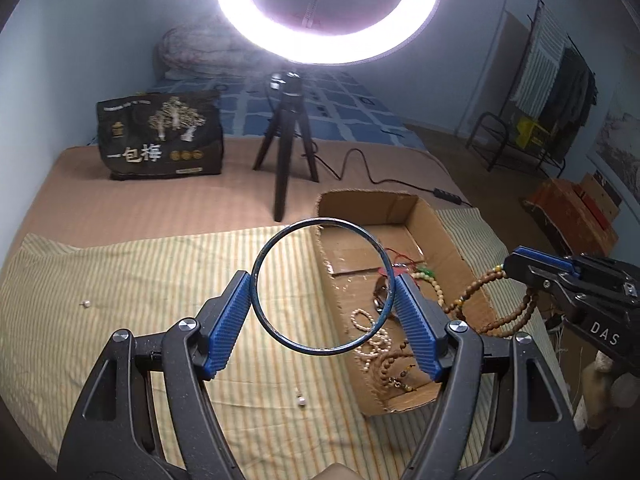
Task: Organize jewelry
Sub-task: 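Carry the bangle with left tool over the box while right tool carries the beads, then open left tool to drop the bangle in the box while right tool releases the beads, then move right tool down to the pearl stud earring on the sheet, then close right tool on the pearl stud earring, then lift the earring with right tool and carry it over the box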
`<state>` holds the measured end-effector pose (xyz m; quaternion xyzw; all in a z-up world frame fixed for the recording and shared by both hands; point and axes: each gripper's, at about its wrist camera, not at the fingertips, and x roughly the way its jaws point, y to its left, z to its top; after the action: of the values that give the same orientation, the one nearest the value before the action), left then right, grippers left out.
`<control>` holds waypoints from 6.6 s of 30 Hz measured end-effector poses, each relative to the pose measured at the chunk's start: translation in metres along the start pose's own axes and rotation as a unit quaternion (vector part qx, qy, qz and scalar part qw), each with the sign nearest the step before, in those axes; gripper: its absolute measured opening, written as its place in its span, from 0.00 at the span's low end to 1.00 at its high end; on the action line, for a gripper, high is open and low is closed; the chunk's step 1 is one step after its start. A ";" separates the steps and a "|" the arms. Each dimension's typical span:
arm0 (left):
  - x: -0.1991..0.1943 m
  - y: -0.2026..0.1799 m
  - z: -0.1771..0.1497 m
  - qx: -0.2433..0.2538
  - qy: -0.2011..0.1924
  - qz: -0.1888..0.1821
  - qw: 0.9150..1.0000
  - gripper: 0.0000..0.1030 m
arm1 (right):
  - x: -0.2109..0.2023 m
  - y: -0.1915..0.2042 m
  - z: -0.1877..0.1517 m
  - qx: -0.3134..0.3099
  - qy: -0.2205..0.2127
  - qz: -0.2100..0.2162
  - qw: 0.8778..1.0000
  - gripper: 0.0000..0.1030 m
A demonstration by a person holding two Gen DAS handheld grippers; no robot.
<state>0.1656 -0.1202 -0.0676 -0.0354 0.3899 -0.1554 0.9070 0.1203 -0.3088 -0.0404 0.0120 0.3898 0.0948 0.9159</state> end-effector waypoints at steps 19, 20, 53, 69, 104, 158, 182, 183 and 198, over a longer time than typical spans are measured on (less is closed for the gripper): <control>0.047 -0.035 -0.014 0.034 0.053 -0.030 0.998 0.72 | 0.032 -0.031 -0.018 0.036 0.059 -0.010 0.998 0.10; 0.048 -0.036 -0.015 0.036 0.055 -0.033 0.997 0.72 | 0.033 -0.032 -0.018 0.037 0.061 -0.010 0.997 0.10; 0.023 -0.019 -0.009 0.030 0.045 -0.015 0.998 0.73 | 0.015 -0.021 -0.012 0.035 0.054 -0.062 0.996 0.59; -0.006 0.006 -0.009 0.025 0.023 -0.001 0.999 0.73 | -0.013 0.013 -0.004 0.011 0.020 -0.071 0.997 0.65; -0.032 0.173 -0.047 -0.056 0.013 0.079 0.995 0.73 | 0.021 0.137 -0.055 -0.043 0.050 0.022 0.998 0.66; 0.059 0.274 -0.062 -0.023 0.040 0.093 0.995 0.47 | 0.116 0.136 -0.102 0.038 0.030 -0.037 0.998 0.22; 0.058 0.268 -0.064 -0.003 0.043 0.106 0.993 0.15 | 0.123 0.127 -0.101 0.044 0.024 -0.002 0.999 0.07; 0.058 0.268 -0.065 -0.001 0.044 0.107 0.993 0.15 | 0.122 0.127 -0.101 0.044 0.023 -0.001 0.999 0.07; 0.024 0.249 -0.059 0.002 0.027 0.115 0.993 0.15 | 0.083 0.121 -0.097 0.035 -0.002 0.013 0.999 0.07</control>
<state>0.2024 0.1121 -0.1711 0.0153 0.4155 -0.0516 0.9080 0.0872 -0.1796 -0.1554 0.0490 0.3906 0.0934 0.9145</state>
